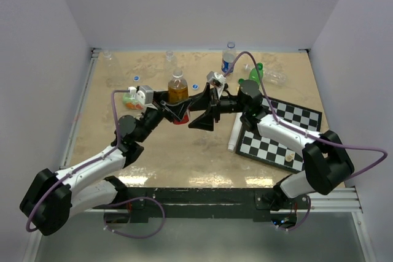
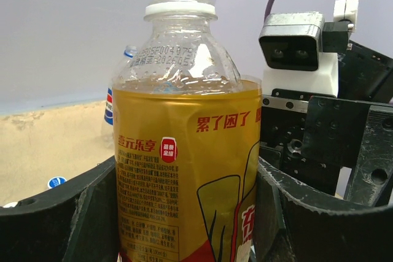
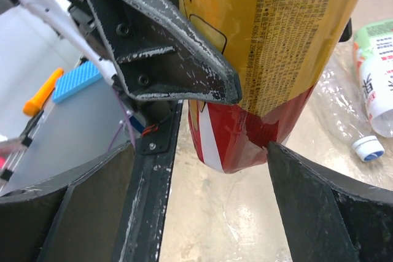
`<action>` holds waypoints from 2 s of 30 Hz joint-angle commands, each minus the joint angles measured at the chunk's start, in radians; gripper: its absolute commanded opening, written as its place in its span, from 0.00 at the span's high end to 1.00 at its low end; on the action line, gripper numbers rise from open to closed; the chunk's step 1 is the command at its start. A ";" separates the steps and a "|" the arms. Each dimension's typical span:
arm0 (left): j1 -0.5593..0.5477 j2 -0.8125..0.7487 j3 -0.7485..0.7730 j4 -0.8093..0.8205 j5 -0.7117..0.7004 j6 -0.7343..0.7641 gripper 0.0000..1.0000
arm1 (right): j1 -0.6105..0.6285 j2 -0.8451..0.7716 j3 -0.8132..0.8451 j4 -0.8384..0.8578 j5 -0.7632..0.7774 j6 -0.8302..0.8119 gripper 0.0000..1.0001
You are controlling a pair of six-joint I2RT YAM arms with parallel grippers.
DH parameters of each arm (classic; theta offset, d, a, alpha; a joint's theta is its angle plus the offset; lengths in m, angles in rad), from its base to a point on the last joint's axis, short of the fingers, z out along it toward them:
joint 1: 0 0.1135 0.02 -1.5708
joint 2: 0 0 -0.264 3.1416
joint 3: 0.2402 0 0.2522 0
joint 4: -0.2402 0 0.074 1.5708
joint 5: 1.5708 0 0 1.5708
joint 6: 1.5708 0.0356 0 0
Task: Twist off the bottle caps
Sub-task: Place the plastic bottle at the center of the board.
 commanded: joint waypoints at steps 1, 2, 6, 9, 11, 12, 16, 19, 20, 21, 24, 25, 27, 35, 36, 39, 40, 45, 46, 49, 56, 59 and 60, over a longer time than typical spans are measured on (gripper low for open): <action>-0.016 0.040 0.008 0.171 -0.015 -0.058 1.00 | 0.037 0.023 0.004 0.053 0.100 0.087 0.07; -0.019 0.056 0.011 0.182 -0.015 -0.065 1.00 | 0.045 0.026 0.004 0.059 0.108 0.091 0.07; -0.038 0.097 0.014 0.225 -0.016 -0.080 1.00 | 0.059 0.029 0.006 0.038 0.184 0.084 0.07; -0.047 0.099 0.016 0.226 -0.030 -0.074 1.00 | 0.059 0.035 0.020 -0.017 0.243 0.050 0.06; -0.050 0.096 0.018 0.225 -0.036 -0.071 1.00 | 0.059 0.037 0.020 -0.019 0.263 0.049 0.05; -0.050 0.096 0.018 0.222 -0.036 -0.071 1.00 | 0.059 0.037 0.023 -0.023 0.274 0.042 0.05; -0.050 0.096 0.013 0.222 -0.039 -0.074 1.00 | 0.059 0.040 0.041 -0.088 0.349 -0.020 0.05; -0.050 0.096 0.008 0.228 -0.038 -0.080 1.00 | 0.059 0.040 0.041 -0.094 0.352 -0.036 0.04; -0.052 0.096 0.008 0.226 -0.038 -0.081 1.00 | 0.059 0.040 0.043 -0.094 0.353 -0.039 0.03; -0.053 0.094 0.008 0.228 -0.035 -0.081 1.00 | 0.059 0.039 0.044 -0.102 0.361 -0.050 0.03; -0.052 0.087 0.002 0.225 -0.035 -0.081 1.00 | 0.056 0.040 0.046 -0.097 0.349 -0.053 0.02; -0.052 0.088 -0.001 0.228 -0.032 -0.084 1.00 | 0.056 0.039 0.041 -0.077 0.332 -0.042 0.03; -0.052 0.093 -0.001 0.232 -0.018 -0.091 1.00 | 0.056 0.037 0.026 -0.018 0.276 -0.002 0.06; -0.053 0.079 -0.010 0.237 -0.005 -0.103 0.94 | 0.054 0.036 0.011 0.058 0.195 0.049 0.59; -0.052 0.073 -0.009 0.229 -0.008 -0.100 0.91 | 0.054 0.037 0.011 0.055 0.194 0.045 0.63; -0.050 0.031 -0.015 0.179 -0.024 -0.089 0.67 | 0.051 0.037 0.011 0.047 0.186 0.026 0.72; -0.050 0.013 -0.010 0.148 -0.028 -0.080 0.58 | 0.051 0.034 0.011 0.041 0.185 0.018 0.73; -0.038 -0.103 0.063 -0.127 -0.081 -0.003 0.09 | 0.051 0.026 0.015 -0.014 0.182 -0.066 0.74; -0.029 -0.126 0.086 -0.206 -0.085 0.010 0.03 | 0.051 0.028 0.015 -0.026 0.183 -0.088 0.74; 0.026 -0.176 0.197 -0.471 -0.081 0.026 0.00 | 0.051 0.025 0.015 -0.059 0.182 -0.148 0.75; 0.157 -0.127 0.408 -0.774 0.208 0.049 0.00 | 0.056 0.025 0.023 -0.106 0.169 -0.231 0.76; 0.159 -0.076 0.514 -0.863 0.257 0.081 0.03 | 0.057 0.025 0.023 -0.119 0.166 -0.246 0.76; 0.159 -0.062 0.537 -0.881 0.266 0.090 0.05 | 0.057 0.022 0.023 -0.123 0.165 -0.249 0.76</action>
